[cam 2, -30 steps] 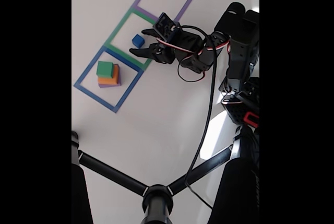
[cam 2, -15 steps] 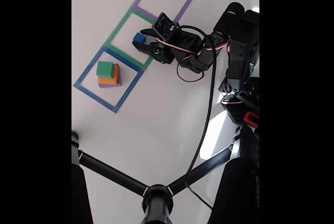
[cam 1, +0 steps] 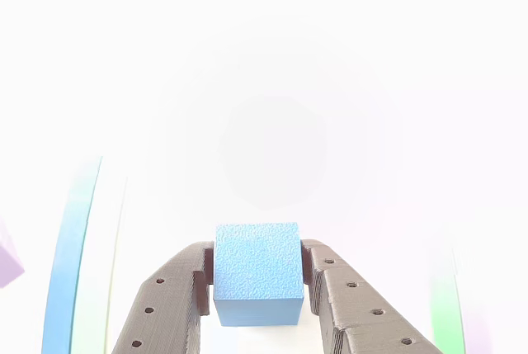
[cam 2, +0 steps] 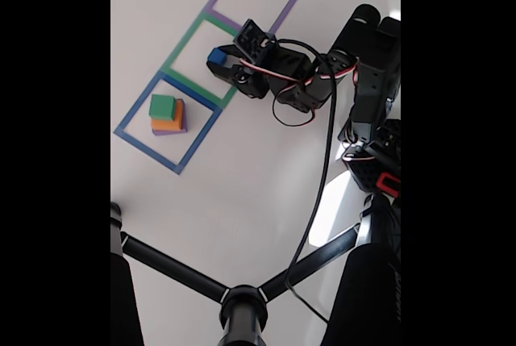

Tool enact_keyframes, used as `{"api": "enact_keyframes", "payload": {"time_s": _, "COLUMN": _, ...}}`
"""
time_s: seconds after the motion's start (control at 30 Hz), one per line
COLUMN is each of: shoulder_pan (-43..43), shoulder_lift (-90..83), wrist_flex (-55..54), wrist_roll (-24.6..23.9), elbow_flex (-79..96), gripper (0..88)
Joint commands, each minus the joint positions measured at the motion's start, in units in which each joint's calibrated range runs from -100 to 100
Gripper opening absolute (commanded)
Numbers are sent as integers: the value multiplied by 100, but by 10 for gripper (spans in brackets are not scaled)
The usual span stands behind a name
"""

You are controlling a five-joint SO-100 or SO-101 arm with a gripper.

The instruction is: Tower of hanoi

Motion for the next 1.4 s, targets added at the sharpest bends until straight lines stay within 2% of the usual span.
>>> {"api": "enact_keyframes", "payload": {"time_s": 0.0, "shoulder_pan": -113, "shoulder_lift": -1018, "wrist_flex": 694, "wrist_roll": 59, "elbow_flex": -97, "gripper": 36}}
{"api": "enact_keyframes", "payload": {"time_s": 0.27, "shoulder_pan": -247, "shoulder_lift": -3505, "wrist_flex": 3755, "wrist_roll": 59, "elbow_flex": -488, "gripper": 30}}
{"api": "enact_keyframes", "payload": {"time_s": 0.47, "shoulder_pan": -439, "shoulder_lift": -4846, "wrist_flex": 6297, "wrist_roll": 59, "elbow_flex": -1543, "gripper": 32}}
{"api": "enact_keyframes", "payload": {"time_s": 0.73, "shoulder_pan": -841, "shoulder_lift": -5201, "wrist_flex": 10386, "wrist_roll": 59, "elbow_flex": -4861, "gripper": 29}}
{"api": "enact_keyframes", "payload": {"time_s": 0.87, "shoulder_pan": -1071, "shoulder_lift": -5104, "wrist_flex": 11884, "wrist_roll": 59, "elbow_flex": -6279, "gripper": 28}}
{"api": "enact_keyframes", "payload": {"time_s": 1.07, "shoulder_pan": -1426, "shoulder_lift": -4854, "wrist_flex": 13075, "wrist_roll": 59, "elbow_flex": -7634, "gripper": 26}}
{"api": "enact_keyframes", "payload": {"time_s": 1.37, "shoulder_pan": -1896, "shoulder_lift": -4628, "wrist_flex": 12686, "wrist_roll": 59, "elbow_flex": -7425, "gripper": 24}}
